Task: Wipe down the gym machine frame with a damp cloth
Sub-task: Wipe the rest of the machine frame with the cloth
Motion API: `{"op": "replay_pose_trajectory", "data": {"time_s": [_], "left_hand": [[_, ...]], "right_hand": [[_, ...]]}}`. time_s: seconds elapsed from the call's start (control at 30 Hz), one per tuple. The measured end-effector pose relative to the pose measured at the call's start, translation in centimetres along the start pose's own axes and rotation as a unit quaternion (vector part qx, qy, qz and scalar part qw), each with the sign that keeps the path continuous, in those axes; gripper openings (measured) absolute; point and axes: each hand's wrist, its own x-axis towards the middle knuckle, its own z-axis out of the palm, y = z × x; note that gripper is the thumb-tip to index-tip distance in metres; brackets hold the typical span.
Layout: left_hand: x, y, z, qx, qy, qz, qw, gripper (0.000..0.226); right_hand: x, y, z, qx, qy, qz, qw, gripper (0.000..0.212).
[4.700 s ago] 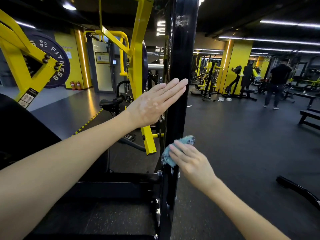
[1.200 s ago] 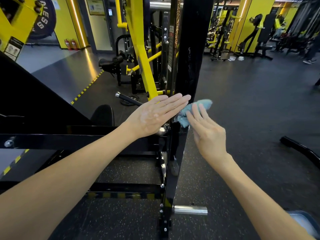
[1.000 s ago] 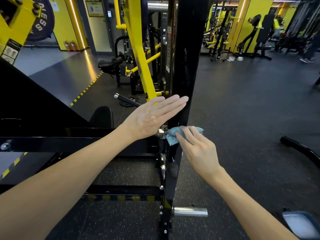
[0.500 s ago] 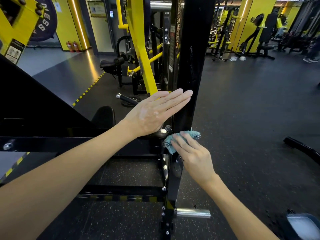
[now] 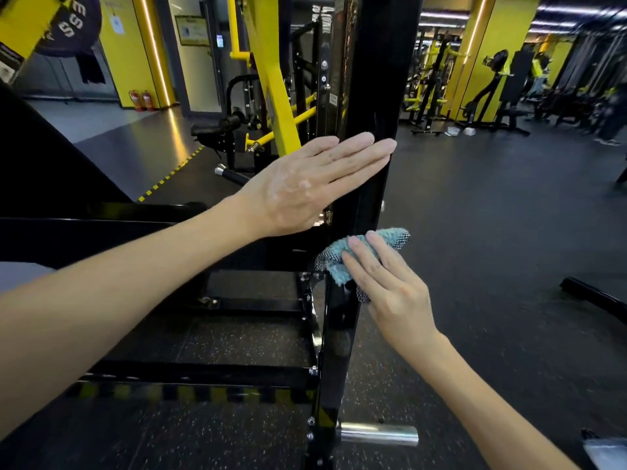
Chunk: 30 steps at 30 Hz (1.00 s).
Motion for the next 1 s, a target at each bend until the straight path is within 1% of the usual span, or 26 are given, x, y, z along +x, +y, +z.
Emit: {"op": "replay_pose_trajectory", "data": {"time_s": [0.13,0.23,0.33,0.4,0.5,0.6,0.63,0.7,0.77,0.8,0.87,0.93,1.0], "left_hand": [[-0.5,0.9,1.1,-0.017,0.039,0.004,0.999,0.066],[-0.6,0.8,1.2,-0.025,0.053,0.011,0.998,0.062],[-1.0,0.7,1.3,-0.034,0.054,0.029,0.998,0.059],[-1.5,0.9,1.8,-0.027,0.056,0.039,0.997,0.056],[-2.5,1.7,2.5,-0.035,0.046,0.043,0.997,0.056],[-3.1,2.1,2.7,-0.041,0.04,0.032,0.998,0.057],[-3.2,2.2,2.7,-0.039,0.037,0.031,0.998,0.057],[-3.4,2.2,2.6,-0.033,0.026,0.028,0.999,0.057],[-4.0,2.5,2.8,-0.026,0.016,0.033,0.999,0.057],[-4.3,2.8,3.0,-0.024,0.014,0.033,0.999,0.056],[-5.2,3.5,3.7,-0.019,0.024,0.033,0.999,0.056],[-6.2,4.6,4.6,-0.014,0.04,0.025,0.999,0.056],[-7.2,5.7,5.6,-0.018,0.039,0.013,0.999,0.057]], "right_hand": [[1.3,0.8,-0.3,-0.007,0.01,-0.015,1.0,0.041],[2.2,1.5,-0.2,-0.023,0.037,-0.012,0.999,0.032],[0.8,0.3,1.1,-0.043,0.075,0.014,0.996,0.034],[-1.9,-0.6,2.3,-0.061,0.068,0.0,0.996,0.034],[-5.3,-1.2,2.9,-0.068,0.025,-0.035,0.997,0.031],[-4.0,-0.6,2.5,-0.067,0.024,-0.038,0.997,0.037],[-3.1,-0.5,2.3,-0.069,0.032,-0.035,0.996,0.037],[-1.3,0.1,2.1,-0.069,0.063,-0.034,0.995,0.029],[-0.8,0.6,2.3,-0.065,0.098,-0.023,0.993,0.034],[-1.1,0.5,2.7,-0.065,0.114,-0.016,0.991,0.036],[-2.9,-0.4,4.0,-0.072,0.134,-0.019,0.988,0.031],[-5.7,-1.5,5.5,-0.079,0.131,-0.034,0.988,0.029],[-7.7,-1.7,6.0,-0.086,0.114,-0.056,0.988,0.027]]}}
